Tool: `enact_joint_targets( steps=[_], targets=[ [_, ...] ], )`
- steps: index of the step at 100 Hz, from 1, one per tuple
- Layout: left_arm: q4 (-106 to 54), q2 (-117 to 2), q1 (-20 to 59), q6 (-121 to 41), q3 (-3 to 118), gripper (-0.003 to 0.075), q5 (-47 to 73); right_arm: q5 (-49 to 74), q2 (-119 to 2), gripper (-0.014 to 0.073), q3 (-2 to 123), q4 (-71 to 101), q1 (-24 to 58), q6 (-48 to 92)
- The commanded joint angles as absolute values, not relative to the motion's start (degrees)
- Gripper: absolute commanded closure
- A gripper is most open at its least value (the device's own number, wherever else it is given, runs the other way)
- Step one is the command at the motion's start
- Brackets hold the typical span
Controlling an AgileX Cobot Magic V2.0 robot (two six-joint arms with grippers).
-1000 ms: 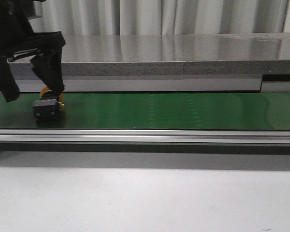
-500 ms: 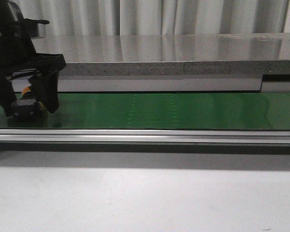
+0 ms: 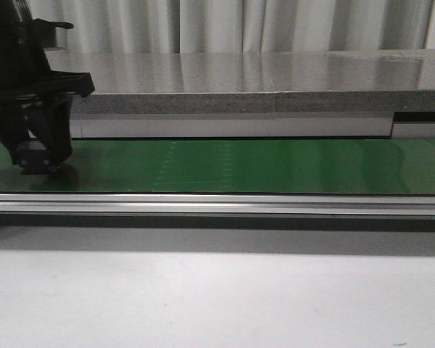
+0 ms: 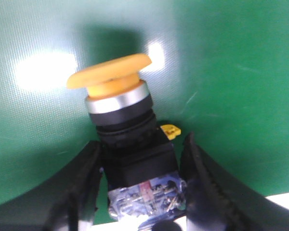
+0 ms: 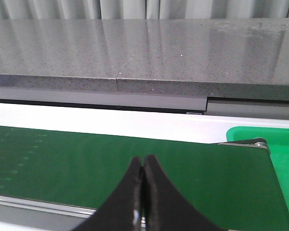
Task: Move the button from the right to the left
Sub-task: 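Lift the button off the belt and move it over the blue tray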
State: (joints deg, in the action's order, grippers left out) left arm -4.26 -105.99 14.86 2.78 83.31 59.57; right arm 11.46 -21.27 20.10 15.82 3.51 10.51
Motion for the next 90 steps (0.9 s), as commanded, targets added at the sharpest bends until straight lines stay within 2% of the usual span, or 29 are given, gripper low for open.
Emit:
enact_joint_targets(
  steps=[1,20,37,52,72,90],
  targets=[
    [-2.98,-102.35,13.87,3.22,87.03,0.0587,60.43,6.92,-21.45,0.0661,21.59,15.63,3.62,10.93],
    [2.19,-99.36,9.26,0.71,89.56,0.0587,62.69,6.92,-21.45,0.0661,21.59,15.63,3.62,10.93],
    [2.31,-98.55,1.40,-10.21,89.56,0.0587,66.93,6.92,-21.45,0.0661,21.59,15.63,3.62,10.93],
    [2.73,-98.55,-6.01,-11.03,89.56,0.0587,68.22,6.92,-21.45,0.0661,21.59,15.63,3.62,10.93],
    [2.73,-98.55,-14.28,-21.71,89.56,0.0587,67.75,6.92,-21.45,0.0661,21.59,15.63,3.62,10.93],
    [2.49,-100.13,-16.78,-26.98,89.46,0.0587,63.39,6.48,-21.45,0.0661,21.59,15.63,3.62,10.93]
  ],
)
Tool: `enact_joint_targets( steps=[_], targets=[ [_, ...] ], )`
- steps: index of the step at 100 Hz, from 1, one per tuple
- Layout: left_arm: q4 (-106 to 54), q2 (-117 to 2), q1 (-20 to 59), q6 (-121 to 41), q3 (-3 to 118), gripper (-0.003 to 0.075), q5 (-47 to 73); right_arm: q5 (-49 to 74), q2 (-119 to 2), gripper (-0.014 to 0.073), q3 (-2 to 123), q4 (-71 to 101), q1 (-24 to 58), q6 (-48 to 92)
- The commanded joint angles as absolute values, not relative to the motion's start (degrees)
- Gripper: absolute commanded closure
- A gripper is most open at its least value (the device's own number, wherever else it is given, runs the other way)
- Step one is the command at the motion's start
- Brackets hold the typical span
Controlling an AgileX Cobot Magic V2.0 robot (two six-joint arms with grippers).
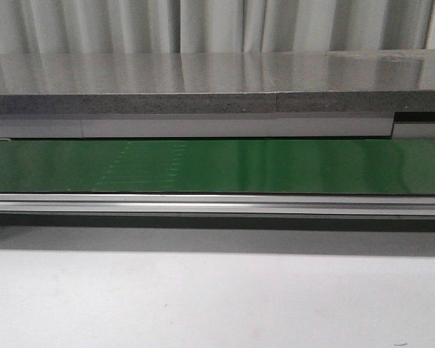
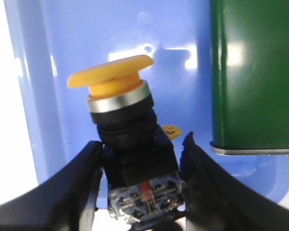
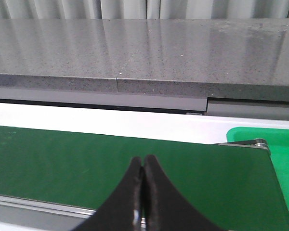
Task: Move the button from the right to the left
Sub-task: 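Lift the button off the belt and move it over the blue tray, then lower the button into the blue tray and open the left gripper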
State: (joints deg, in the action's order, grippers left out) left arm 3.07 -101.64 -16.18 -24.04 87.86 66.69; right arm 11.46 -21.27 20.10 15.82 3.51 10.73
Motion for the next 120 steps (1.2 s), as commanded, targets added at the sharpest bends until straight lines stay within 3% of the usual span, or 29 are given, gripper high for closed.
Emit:
enact_joint_targets(
  steps=[1,76,85,107,120],
  targets=[
    [2.38,-100.26,-16.89,-27.27,89.46,0.0587,63.28,6.48,-21.45,0.0661,21.59,15.63,3.62,10.93],
    [2.98,-115.28,-17.95,-28.33,89.46,0.0579,55.21,6.99,-21.45,0.0661,21.59,15.68,3.62,10.93],
    [1.90,-116.16,-17.95,-28.33,89.46,0.0526,55.21,6.99,-21.45,0.0661,21.59,15.68,3.62,10.93],
    [2.36,-117.13,-17.95,-28.33,89.46,0.0281,55.19,6.99,-21.45,0.0661,21.59,15.68,3.62,10.93],
    [3.67,-117.13,-17.95,-28.33,89.46,0.0245,54.82,6.99,-21.45,0.0661,21.59,15.68,3.62,10.93]
  ],
)
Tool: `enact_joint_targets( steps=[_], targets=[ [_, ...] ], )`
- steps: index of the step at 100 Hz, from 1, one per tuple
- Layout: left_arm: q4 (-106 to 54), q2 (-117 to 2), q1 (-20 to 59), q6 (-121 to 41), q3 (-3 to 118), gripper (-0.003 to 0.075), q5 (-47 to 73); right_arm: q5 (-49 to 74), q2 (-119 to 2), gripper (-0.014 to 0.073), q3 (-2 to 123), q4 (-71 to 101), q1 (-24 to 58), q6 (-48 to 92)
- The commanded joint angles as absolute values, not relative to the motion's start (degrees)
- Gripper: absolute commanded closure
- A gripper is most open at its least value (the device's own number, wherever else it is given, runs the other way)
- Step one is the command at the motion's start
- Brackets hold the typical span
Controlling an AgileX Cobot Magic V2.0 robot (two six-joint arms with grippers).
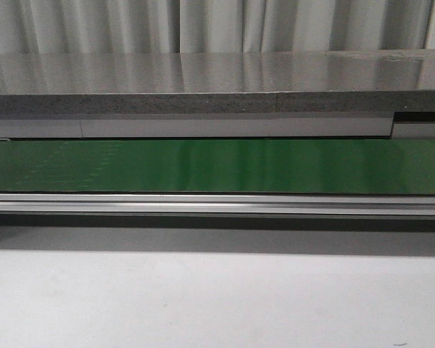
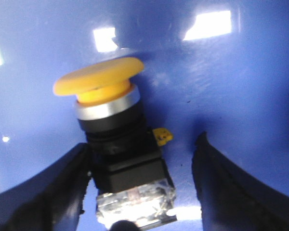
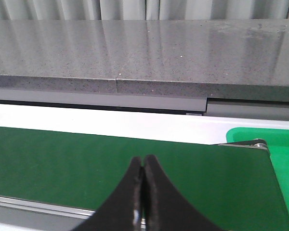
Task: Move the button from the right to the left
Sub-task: 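Lower the button into the blue tray and open the left gripper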
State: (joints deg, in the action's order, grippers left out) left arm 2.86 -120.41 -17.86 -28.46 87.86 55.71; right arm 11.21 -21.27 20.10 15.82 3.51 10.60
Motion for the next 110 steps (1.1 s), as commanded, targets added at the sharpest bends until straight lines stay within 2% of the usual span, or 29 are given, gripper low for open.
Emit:
enact_joint_targets(
  steps=[1,28,56,66,73,91,110],
  targets=[
    [3.72,-117.13,-17.95,-28.33,89.46,0.0245,54.82,6.99,-21.45,0.0661,21.59,15.68,3.62,10.93],
    [4.70,-117.13,-17.95,-27.78,90.42,0.0244,56.05,6.99,-21.45,0.0661,21.59,15.68,3.62,10.93],
    [5.48,-116.61,-17.95,-27.77,97.30,0.0253,61.14,6.99,-21.45,0.0661,21.59,15.68,3.62,10.93],
    [5.48,-115.05,-17.95,-27.06,100.03,0.0325,62.43,6.99,-21.45,0.0661,21.59,15.68,3.62,10.93],
    [5.08,-113.55,-17.95,-24.66,101.99,0.0417,62.55,6.99,-21.45,0.0661,21.59,15.68,3.62,10.93],
    [0.00,-108.48,-17.95,-22.82,104.41,0.0731,62.81,6.99,-21.45,0.0661,21.59,15.68,3.62,10.93],
    [-13.12,-103.74,-17.95,-22.82,104.41,0.0741,62.63,6.99,-21.45,0.0661,21.59,15.68,3.62,10.93]
  ],
)
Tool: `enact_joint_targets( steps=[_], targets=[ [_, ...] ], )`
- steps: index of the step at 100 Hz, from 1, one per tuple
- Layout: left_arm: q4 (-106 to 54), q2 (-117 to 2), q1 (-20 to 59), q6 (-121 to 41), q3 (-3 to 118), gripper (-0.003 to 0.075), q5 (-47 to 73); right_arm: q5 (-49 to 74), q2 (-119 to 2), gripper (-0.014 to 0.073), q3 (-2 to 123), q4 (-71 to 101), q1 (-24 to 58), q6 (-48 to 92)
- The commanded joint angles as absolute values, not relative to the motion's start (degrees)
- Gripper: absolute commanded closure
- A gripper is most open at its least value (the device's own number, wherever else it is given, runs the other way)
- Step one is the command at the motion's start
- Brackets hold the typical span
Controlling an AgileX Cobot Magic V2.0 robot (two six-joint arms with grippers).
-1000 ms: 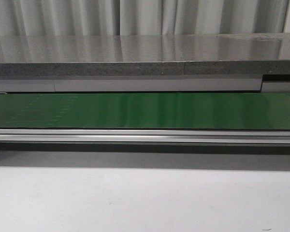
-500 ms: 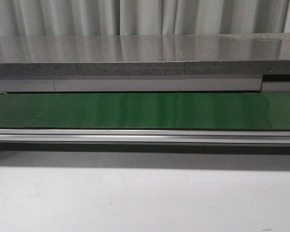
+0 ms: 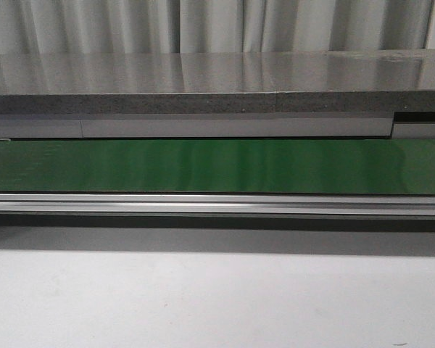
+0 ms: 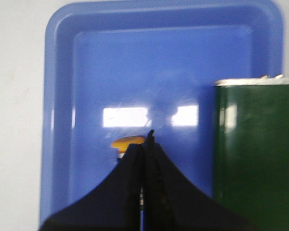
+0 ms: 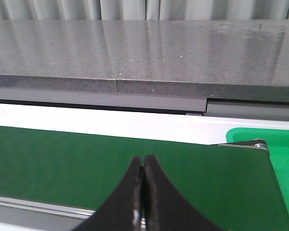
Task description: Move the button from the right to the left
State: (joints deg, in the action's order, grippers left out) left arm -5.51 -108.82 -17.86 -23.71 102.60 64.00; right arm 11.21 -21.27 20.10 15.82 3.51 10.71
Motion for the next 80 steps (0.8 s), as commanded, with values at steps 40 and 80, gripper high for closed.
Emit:
enact_joint_targets(
  steps=[40,80],
  targets=[
    [-21.80,-96.66,-7.86,-24.30,104.41,0.0741,61.80,6.95,-21.45,0.0661,21.59,15.68,3.62,10.93],
    [-21.99,-89.30,4.43,-24.30,100.77,0.0741,56.88,6.95,-21.45,0.0661,21.59,15.68,3.62,10.93]
  ],
)
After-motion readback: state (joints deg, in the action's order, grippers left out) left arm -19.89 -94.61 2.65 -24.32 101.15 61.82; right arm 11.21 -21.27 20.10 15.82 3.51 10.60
